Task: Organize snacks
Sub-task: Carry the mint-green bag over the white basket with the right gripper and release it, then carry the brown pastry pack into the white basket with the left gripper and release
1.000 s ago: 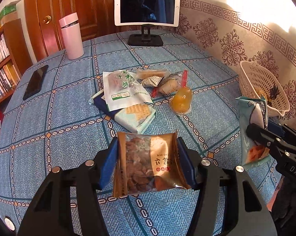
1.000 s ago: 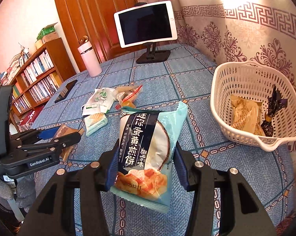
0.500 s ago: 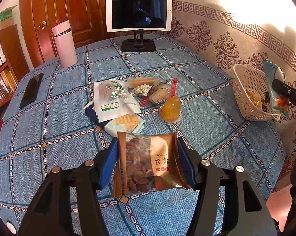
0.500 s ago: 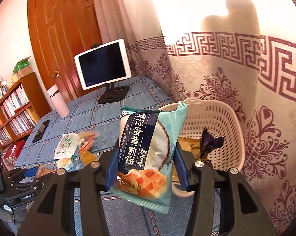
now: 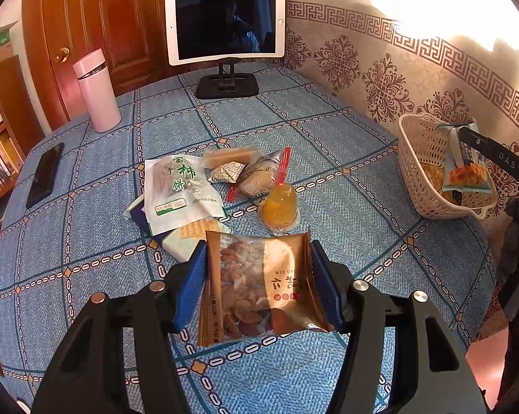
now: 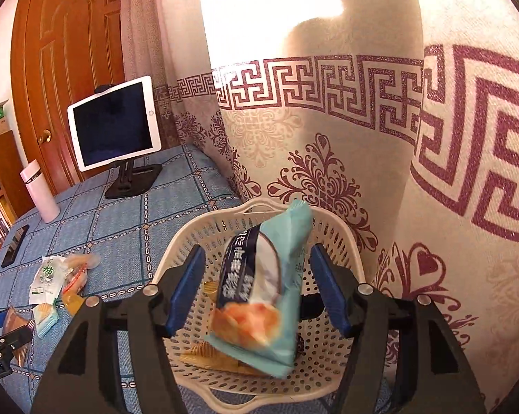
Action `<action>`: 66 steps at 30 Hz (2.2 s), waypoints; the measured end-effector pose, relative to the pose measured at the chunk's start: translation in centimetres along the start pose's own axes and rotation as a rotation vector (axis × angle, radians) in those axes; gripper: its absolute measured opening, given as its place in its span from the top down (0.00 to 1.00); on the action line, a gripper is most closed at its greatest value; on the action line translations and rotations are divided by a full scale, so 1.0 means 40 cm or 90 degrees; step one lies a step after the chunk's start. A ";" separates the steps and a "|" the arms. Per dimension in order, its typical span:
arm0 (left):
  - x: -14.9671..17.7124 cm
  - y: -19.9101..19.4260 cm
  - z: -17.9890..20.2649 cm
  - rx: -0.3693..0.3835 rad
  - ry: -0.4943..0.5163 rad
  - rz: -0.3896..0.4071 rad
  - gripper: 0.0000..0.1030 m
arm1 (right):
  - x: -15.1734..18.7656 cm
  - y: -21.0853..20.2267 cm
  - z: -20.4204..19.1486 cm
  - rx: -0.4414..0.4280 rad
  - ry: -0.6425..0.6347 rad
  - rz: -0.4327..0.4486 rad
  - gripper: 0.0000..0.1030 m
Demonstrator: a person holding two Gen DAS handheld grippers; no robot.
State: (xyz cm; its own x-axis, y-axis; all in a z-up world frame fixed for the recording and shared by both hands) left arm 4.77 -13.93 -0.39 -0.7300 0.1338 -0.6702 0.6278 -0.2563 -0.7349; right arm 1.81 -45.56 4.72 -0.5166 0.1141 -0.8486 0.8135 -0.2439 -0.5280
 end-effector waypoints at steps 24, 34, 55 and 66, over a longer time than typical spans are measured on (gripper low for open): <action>-0.150 0.055 0.369 0.151 0.096 0.024 0.41 | 0.097 -0.111 -0.026 0.005 -0.010 0.035 0.38; -0.133 0.088 0.549 0.238 0.156 -0.012 0.35 | 0.113 -0.128 0.017 0.021 0.012 0.039 0.38; -0.182 0.077 0.414 0.139 0.093 0.050 0.10 | 0.101 -0.136 -0.032 0.001 -0.006 0.042 0.35; -0.173 0.057 0.360 0.094 0.096 0.073 0.10 | 0.053 -0.086 -0.075 -0.018 -0.049 0.029 0.32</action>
State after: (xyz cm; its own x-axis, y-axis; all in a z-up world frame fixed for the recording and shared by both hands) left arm 7.36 -29.24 4.08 -0.6000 0.2346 -0.7648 0.6503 -0.4139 -0.6371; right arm -1.30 -41.59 4.63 -0.4969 0.0289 -0.8673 0.8432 -0.2201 -0.4904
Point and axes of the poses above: each gripper's, at about its wrist camera, not at the fingertips, and y roughly the way its jaws point, z to its right, x to its underside, the point moved 10 cm from there along y, roughly the way its jaws point, and after that the axes turned 10 degrees about -y, right-handed, at the moved point
